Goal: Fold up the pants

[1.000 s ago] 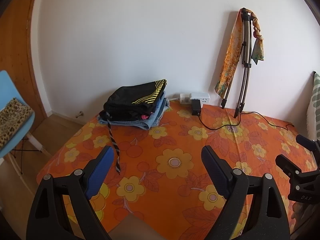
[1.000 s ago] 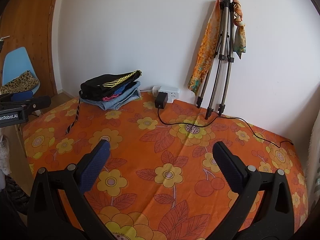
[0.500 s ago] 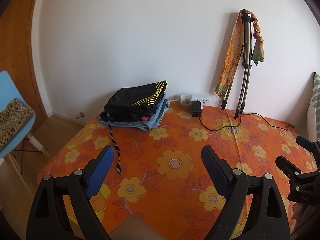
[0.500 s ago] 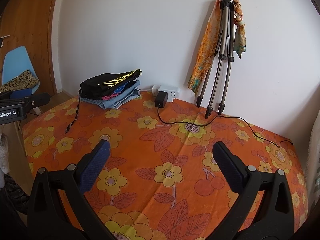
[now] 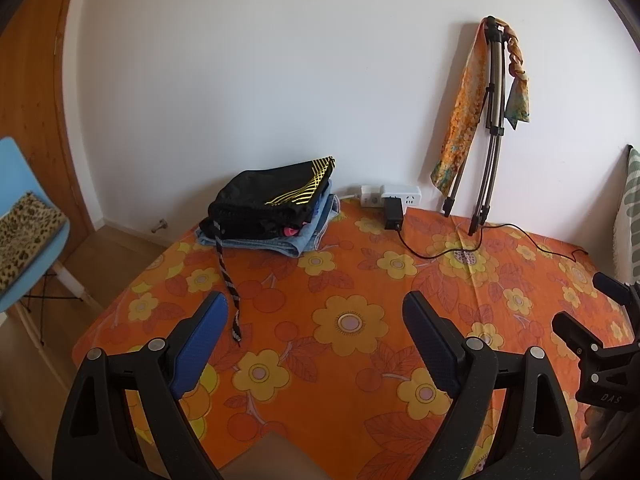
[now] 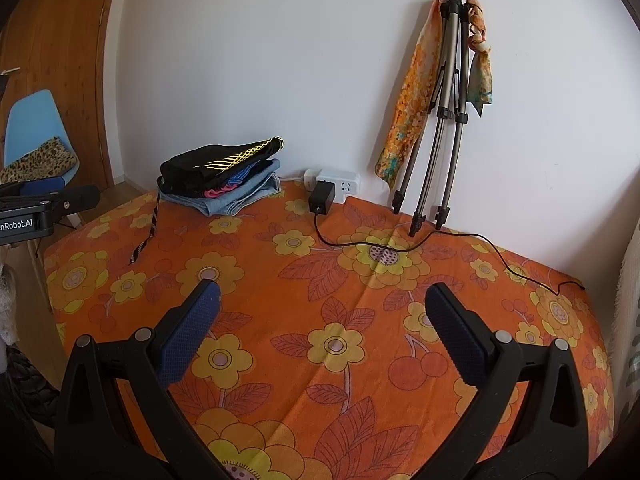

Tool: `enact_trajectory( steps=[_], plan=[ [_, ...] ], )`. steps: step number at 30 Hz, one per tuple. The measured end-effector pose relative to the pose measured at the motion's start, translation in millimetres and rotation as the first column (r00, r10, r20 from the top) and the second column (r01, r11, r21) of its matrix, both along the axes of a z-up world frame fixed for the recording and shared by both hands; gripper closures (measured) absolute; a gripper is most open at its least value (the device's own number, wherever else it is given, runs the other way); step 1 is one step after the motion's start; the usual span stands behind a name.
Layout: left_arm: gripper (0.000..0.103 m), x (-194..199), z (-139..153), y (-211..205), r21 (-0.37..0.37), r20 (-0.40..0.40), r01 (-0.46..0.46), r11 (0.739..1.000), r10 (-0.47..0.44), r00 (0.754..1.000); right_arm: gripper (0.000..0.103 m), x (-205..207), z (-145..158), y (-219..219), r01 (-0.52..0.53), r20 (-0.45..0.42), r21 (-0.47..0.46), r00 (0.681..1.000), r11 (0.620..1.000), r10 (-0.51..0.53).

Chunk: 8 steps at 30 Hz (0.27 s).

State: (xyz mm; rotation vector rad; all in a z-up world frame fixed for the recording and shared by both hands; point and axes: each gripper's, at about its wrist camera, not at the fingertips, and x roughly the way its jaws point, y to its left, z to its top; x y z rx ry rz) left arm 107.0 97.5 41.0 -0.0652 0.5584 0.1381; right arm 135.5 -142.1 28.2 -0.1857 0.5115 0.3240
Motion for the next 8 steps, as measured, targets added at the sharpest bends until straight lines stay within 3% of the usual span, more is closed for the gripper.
enact_trajectory(
  steps=[8],
  plan=[
    [0.014, 1.7, -1.1, 0.1, -0.002, -0.003, 0.011, 1.0, -0.011, 1.0, 0.0, 0.2, -0.1, -0.2, 0.001, -0.002, 0.001, 1.0, 1.0, -0.001]
  ],
)
